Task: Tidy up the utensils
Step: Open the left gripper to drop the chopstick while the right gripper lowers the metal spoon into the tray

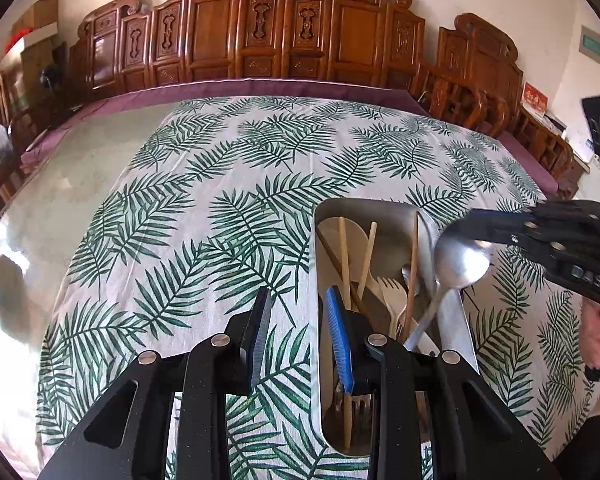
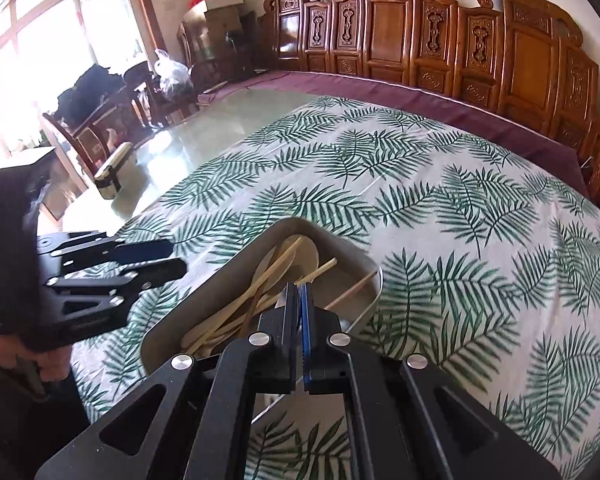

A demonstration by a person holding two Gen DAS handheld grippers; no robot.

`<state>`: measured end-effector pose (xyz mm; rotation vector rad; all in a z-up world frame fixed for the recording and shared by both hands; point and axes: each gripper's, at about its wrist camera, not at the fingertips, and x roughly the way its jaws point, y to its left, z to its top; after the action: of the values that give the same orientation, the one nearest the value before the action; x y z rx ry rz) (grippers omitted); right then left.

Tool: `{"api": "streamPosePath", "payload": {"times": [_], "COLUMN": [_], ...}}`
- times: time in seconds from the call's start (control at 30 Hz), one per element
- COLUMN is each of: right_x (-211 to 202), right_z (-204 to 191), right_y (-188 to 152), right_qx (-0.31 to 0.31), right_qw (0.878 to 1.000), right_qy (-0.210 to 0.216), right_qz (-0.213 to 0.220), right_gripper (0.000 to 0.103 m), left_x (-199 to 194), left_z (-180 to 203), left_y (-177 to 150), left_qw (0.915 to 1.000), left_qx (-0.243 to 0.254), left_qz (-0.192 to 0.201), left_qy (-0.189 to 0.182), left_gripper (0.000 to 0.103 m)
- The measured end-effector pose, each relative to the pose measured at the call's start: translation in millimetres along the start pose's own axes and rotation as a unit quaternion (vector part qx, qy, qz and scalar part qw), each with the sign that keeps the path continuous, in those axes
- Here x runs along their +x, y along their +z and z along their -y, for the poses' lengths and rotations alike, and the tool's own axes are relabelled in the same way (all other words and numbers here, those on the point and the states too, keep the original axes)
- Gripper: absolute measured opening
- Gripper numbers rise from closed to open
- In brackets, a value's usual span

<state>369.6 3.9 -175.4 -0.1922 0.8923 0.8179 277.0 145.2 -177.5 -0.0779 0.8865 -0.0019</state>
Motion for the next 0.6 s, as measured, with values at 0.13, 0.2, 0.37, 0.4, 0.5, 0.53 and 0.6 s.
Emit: {"api": "streamPosePath", "payload": {"times": [0.13, 0.2, 0.37, 0.4, 0.5, 0.53, 0.6], "right_x": [12.8, 18.9, 39.0, 42.0, 52.3, 55.3, 60.2], "right_z": [0.4, 0.0, -3.3, -4.2, -5.7, -6.1, -6.5], "right_y": [8.1, 10.6, 14.2, 14.3, 13.8, 14.1, 14.3], "right_qx": [0.009, 0.013, 0.018, 0.018, 0.023, 0.025, 0.030], "right_qw": [1.000, 1.000, 1.000, 1.000, 0.999, 0.999, 0.999], "right_qy": [-0.009, -0.013, -0.020, -0.022, -0.023, -0.023, -0.021], "right_qz": [0.006, 0.008, 0.006, 0.006, 0.004, 0.004, 0.003], "right_gripper": [0.003, 0.003, 0.003, 0.003, 0.004, 0.004, 0.004], "left_x": [-0.2, -0.4, -0.1, -0.2, -0.8, -0.9, -0.5], "left_z": [-3.4, -5.4, -9.6, -10.3, -11.4, -11.8, -12.0], "left_y": [2.5, 3.6, 4.5, 4.9, 5.6, 6.1, 6.4], "left_qw": [1.0000, 1.0000, 0.9999, 0.9999, 0.9999, 0.9998, 0.9998], "left_qx": [-0.005, -0.007, -0.013, -0.014, -0.015, -0.016, -0.016], "left_qz": [0.001, 0.003, 0.004, 0.005, 0.007, 0.007, 0.007], "left_qy": [-0.003, -0.003, -0.002, -0.003, -0.002, -0.002, -0.002], "left_gripper": [0.027, 0.027, 0.031, 0.031, 0.031, 0.031, 0.031]}}
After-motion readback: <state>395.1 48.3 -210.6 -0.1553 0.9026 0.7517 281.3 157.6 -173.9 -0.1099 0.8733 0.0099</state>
